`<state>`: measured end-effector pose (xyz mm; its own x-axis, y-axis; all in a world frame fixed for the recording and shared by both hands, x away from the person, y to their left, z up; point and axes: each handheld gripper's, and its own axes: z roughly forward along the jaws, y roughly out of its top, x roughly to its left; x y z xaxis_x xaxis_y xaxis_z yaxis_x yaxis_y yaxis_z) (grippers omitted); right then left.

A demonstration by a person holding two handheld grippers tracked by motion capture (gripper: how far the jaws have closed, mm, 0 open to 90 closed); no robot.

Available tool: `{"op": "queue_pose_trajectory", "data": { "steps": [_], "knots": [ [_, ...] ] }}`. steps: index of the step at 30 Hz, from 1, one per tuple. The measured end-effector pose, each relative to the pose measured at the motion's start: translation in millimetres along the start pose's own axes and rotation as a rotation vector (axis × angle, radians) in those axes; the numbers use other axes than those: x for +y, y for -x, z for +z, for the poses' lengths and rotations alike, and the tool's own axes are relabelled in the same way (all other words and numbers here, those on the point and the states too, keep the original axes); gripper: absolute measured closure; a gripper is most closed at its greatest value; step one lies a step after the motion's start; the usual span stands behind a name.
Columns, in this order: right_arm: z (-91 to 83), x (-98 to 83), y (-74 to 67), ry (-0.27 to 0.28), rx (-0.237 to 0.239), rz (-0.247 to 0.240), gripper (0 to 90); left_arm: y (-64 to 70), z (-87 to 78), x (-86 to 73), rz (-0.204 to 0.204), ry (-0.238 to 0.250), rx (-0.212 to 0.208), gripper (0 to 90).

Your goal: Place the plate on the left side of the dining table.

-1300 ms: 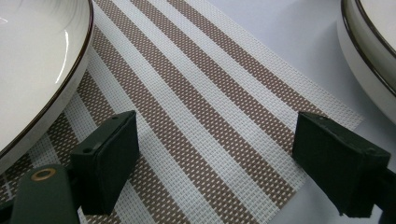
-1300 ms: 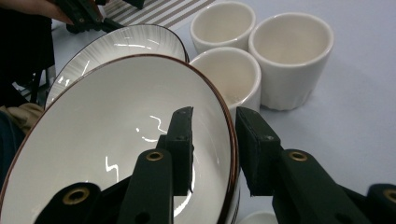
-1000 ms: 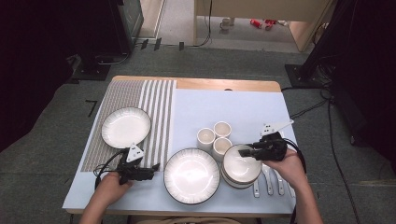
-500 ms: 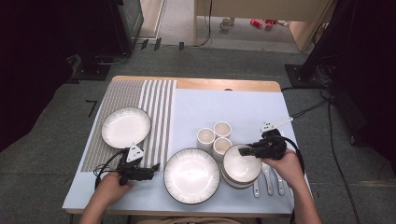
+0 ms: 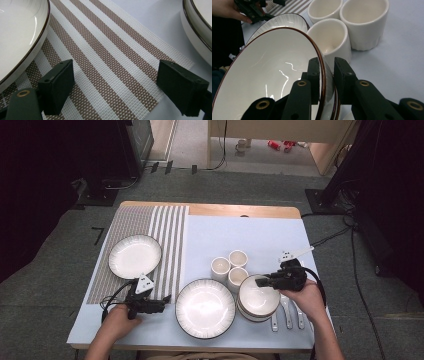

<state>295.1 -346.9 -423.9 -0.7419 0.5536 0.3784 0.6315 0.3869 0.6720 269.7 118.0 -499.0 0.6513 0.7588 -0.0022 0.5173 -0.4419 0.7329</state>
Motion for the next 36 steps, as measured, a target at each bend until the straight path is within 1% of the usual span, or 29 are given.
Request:
{"op": "queue_pose_trajectory", "data": {
  "steps": [2,6,8,10,11,12,14,16,18,20,22,24,26,28,30,33,36],
  "knots": [
    [0.0,0.2,-0.6,-0.003,-0.006,0.01,75.9,0.0,0.0,0.0,0.0,0.0,0.001,14.8],
    [-0.8,0.1,-1.5,-0.006,-0.014,0.011,76.6,-0.1,0.0,0.1,0.001,0.0,0.001,14.8],
    [-1.2,0.4,-2.5,-0.008,-0.024,-0.001,77.5,-0.1,0.0,0.1,0.0,0.0,0.001,14.8],
    [-2.4,0.5,-4.9,-0.017,-0.058,-0.029,82.2,-0.1,0.0,0.1,0.001,0.0,0.001,14.8],
    [-3.8,0.3,-5.1,-0.019,-0.072,-0.026,83.2,-0.1,0.0,0.1,0.001,0.0,0.001,14.8],
    [-4.8,-0.3,-5.3,-0.014,-0.076,-0.024,83.4,0.1,0.0,0.1,-0.001,0.0,0.0,14.8],
    [-4.6,-0.1,-6.1,-0.021,-0.076,-0.024,83.4,0.0,0.0,0.1,0.001,0.0,0.001,14.8],
    [-4.9,0.1,-6.3,-0.016,-0.079,-0.025,83.3,0.0,0.0,0.1,0.0,0.0,0.001,14.8],
    [-6.1,0.0,-5.9,-0.003,-0.067,-0.009,83.3,0.0,0.0,0.1,0.0,0.0,0.001,14.8],
    [-8.3,1.4,-5.9,0.023,-0.03,0.011,83.3,-0.1,0.0,0.1,0.0,0.0,0.001,14.8],
    [-9.9,3.5,-7.4,0.034,-0.02,0.019,83.3,-0.1,0.0,0.0,0.001,0.0,0.001,14.8],
    [-9.7,4.8,-9.6,0.029,-0.029,0.021,83.2,0.0,0.0,0.0,0.0,0.0,0.001,14.8],
    [-7.9,4.7,-10.4,0.018,-0.05,0.021,83.2,0.0,0.0,0.1,0.0,0.0,0.001,14.8],
    [-7.9,3.5,-10.8,0.032,-0.079,0.031,83.1,-0.1,0.0,0.1,0.0,0.0,0.001,14.8],
    [-9.1,2.2,-12.1,0.048,-0.089,0.035,83.2,-0.2,0.0,0.1,0.001,0.0,0.0,14.8],
    [-11.2,-0.4,-14.7,0.07,-0.108,0.063,83.1,-0.1,0.0,0.0,-0.001,0.001,-0.001,14.8],
    [-13.9,-2.0,-15.3,0.062,-0.115,0.09,83.1,0.0,0.0,0.0,0.0,0.001,0.0,14.8]
  ]
}}
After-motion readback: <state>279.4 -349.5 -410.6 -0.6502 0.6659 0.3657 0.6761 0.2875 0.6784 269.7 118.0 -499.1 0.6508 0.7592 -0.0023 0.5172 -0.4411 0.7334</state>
